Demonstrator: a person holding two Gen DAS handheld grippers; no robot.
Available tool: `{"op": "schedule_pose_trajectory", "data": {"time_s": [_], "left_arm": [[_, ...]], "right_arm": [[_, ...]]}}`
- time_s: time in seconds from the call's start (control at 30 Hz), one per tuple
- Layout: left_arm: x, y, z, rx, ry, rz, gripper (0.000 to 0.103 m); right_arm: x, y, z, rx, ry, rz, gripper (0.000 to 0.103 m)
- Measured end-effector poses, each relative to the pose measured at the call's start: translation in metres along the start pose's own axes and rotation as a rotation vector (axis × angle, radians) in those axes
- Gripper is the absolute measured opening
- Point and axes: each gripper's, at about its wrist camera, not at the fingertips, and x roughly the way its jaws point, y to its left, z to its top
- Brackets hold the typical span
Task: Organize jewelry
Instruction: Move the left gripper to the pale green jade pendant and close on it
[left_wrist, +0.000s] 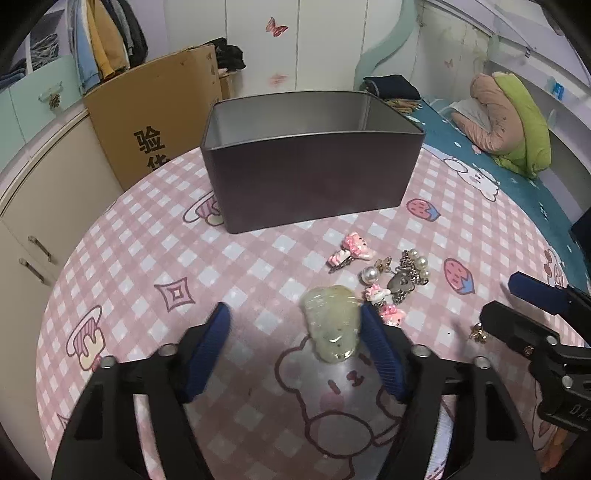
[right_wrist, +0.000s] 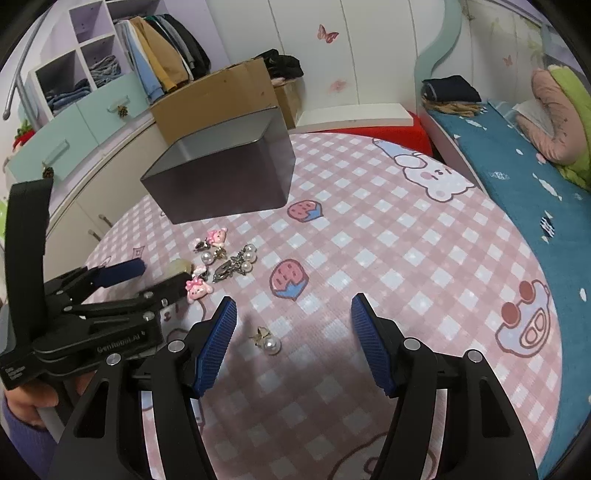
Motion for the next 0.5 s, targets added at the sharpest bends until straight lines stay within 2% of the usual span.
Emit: {"op": "schedule_pose_trajectory", "data": {"time_s": [0.1, 0.13, 0.17, 0.5], "left_arm": [[-0.003, -0.004, 0.001, 0.032, 0.001, -0.021, 0.048], [-0.003, -0.005, 0.002, 0.037, -0.002, -0.022, 0.037], [-0.004, -0.006, 0.002, 0.040, -0.006, -0.021, 0.030], [-0.015, 0.018, -0.010, -0.019, 0.002, -0.051, 0.027]], "right_arm": [[0.002, 0.004, 0.001, -0.010, 0.002, 0.001, 0.063], [0.003, 0.006, 0.002, -0.014, 0.003, 0.002, 0.063], [0.003, 0.008, 0.002, -0.017, 0.002, 0.003, 0.063], [0.016, 0.050, 0.002, -0.130, 0.029, 0.007, 0.063]]}}
